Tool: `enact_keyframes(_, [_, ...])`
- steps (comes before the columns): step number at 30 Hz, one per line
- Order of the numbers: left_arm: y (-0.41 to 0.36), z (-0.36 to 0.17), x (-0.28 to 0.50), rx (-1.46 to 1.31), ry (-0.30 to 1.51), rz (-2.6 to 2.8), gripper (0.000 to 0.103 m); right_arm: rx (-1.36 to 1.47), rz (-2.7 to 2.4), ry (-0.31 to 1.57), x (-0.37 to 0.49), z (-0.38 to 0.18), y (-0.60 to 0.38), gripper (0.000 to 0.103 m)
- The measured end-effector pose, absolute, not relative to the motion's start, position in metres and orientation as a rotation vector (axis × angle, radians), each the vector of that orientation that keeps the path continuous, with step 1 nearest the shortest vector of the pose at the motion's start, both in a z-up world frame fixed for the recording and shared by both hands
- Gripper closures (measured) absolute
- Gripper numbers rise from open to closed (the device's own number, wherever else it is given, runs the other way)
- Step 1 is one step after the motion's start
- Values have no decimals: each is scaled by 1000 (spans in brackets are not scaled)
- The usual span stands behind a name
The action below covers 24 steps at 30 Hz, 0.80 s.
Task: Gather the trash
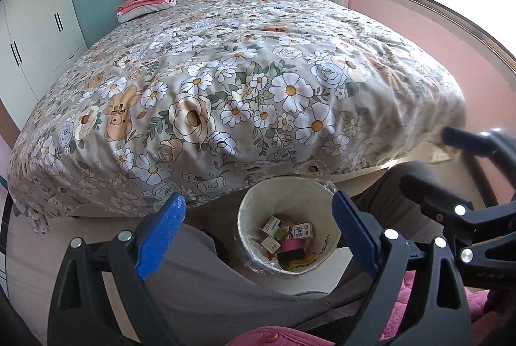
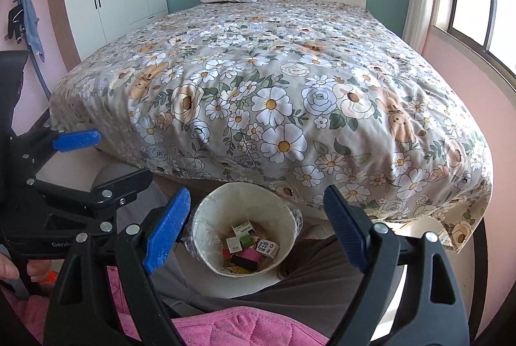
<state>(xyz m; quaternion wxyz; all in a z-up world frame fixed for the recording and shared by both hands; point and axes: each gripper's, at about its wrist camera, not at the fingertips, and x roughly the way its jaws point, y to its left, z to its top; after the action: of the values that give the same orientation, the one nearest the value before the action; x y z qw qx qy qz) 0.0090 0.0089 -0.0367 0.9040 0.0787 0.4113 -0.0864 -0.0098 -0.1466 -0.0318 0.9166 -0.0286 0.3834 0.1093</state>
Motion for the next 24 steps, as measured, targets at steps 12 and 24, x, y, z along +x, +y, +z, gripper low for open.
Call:
enact_keyframes(12, [8,-36,10,166,852,-174,9,-56,228,796,-8,-33,-146,19])
enact_keyframes(24, [9,-36,11,165,859,-175,9,-54,230,800,-7,-34,-146,19])
